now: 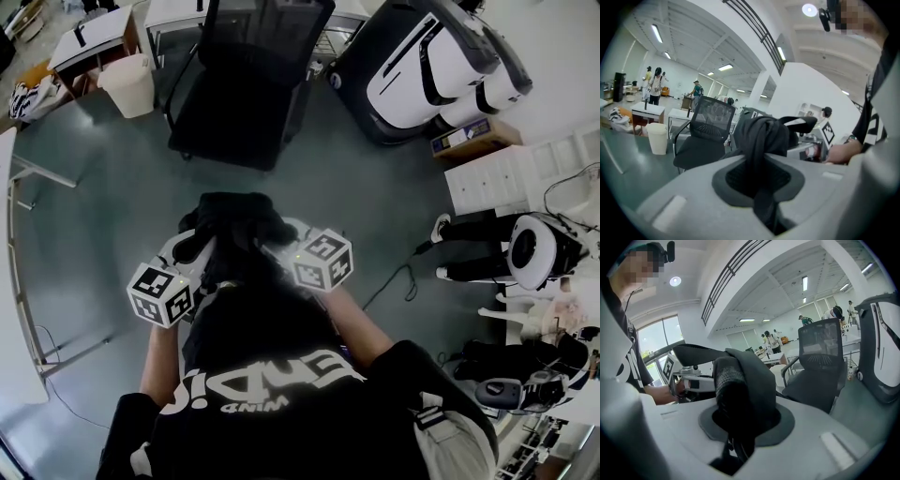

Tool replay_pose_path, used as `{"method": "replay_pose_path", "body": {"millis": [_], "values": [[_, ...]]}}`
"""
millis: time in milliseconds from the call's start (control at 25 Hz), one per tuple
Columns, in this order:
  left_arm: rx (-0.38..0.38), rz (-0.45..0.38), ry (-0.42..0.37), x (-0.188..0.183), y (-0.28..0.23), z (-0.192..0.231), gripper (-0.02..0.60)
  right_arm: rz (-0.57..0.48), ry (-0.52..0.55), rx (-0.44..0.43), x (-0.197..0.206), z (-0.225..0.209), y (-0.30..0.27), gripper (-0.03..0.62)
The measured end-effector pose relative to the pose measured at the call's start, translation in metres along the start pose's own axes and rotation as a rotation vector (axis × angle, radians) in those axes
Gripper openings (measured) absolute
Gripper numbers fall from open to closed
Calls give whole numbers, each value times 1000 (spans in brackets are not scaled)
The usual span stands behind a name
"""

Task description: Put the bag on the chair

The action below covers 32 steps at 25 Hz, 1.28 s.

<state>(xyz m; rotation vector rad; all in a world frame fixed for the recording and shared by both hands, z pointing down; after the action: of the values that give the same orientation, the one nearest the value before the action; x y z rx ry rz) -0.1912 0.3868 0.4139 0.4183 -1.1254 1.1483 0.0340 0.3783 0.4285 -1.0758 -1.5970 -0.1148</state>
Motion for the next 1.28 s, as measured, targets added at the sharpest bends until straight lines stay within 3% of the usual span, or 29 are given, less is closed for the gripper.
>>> {"method": "replay_pose_path", "body": {"millis": [600, 1280], "values": [[-68, -33, 5, -68, -50, 79, 55, -7, 8, -57, -82, -75, -65, 72], [-119, -58, -12, -185, -154, 192, 55, -23, 12, -105, -210, -209, -141, 72]]}}
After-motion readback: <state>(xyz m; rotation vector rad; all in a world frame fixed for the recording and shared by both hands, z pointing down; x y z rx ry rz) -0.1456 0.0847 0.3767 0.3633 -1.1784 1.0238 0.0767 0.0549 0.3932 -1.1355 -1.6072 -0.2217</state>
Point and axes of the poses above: the fingertips, and each gripper's own axes: y backward along the fingers, z to its left, x out of its underside, the point moved 10 cm from there along y, backward along the fingers, and after that the axes turned 10 degrees about x, right-handed, at the moved point
